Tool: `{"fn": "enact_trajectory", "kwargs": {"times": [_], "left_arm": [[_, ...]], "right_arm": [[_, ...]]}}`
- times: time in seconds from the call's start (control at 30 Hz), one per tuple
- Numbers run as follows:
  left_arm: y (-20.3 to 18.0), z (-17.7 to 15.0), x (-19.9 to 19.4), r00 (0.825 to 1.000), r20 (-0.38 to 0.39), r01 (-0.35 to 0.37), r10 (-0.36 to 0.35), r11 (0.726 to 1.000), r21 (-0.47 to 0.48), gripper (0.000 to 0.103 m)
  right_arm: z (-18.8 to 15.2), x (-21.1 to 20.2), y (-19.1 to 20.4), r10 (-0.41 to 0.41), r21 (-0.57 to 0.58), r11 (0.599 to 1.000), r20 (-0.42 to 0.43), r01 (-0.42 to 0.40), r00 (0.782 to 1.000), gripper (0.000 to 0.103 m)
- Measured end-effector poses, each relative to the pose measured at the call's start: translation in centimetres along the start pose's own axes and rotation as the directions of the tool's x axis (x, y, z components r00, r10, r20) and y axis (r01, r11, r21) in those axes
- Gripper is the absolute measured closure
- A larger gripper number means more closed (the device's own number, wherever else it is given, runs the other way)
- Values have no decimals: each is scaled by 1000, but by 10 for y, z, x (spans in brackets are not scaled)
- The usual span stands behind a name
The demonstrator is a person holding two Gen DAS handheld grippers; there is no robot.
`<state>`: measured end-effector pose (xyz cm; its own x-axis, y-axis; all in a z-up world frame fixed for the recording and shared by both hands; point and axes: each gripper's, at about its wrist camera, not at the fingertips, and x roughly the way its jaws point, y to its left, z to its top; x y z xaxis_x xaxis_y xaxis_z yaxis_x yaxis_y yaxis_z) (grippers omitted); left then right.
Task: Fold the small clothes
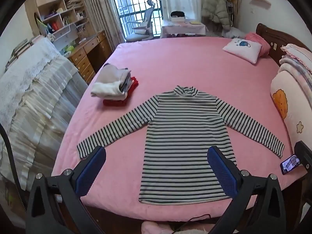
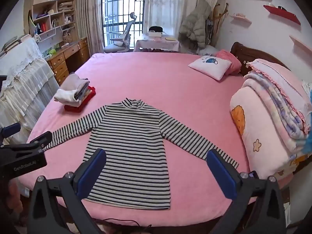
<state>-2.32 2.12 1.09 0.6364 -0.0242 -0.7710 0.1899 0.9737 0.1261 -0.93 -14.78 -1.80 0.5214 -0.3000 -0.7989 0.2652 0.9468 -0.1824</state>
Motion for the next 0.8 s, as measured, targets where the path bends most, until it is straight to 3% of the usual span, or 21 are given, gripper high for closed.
{"fn": "enact_trajectory", "kwargs": {"times": [0.07,0.13,0.23,0.47,0.8], "left_arm": [[1,-9,-9,1000,-7,4,-4,1000,-12,0],[3,11,32,998,-56,4,-5,1000,-11,0],[0,15,35,998,-63,18,-19,1000,-10,0],[-7,20,38,997,-57,47,-46,999,20,0],[0,59,50,987,19,157,-161,980,120,0]], "right_arm": [[-5,11,-18,12,21,1000,-21,-11,1000,0],[-8,17,-23,37,52,998,-44,-35,998,0],[-13,19,-30,52,69,996,-63,-48,997,0],[-13,24,-34,-20,71,997,-71,26,997,0],[-7,23,-38,-140,174,973,-82,153,987,0]]}}
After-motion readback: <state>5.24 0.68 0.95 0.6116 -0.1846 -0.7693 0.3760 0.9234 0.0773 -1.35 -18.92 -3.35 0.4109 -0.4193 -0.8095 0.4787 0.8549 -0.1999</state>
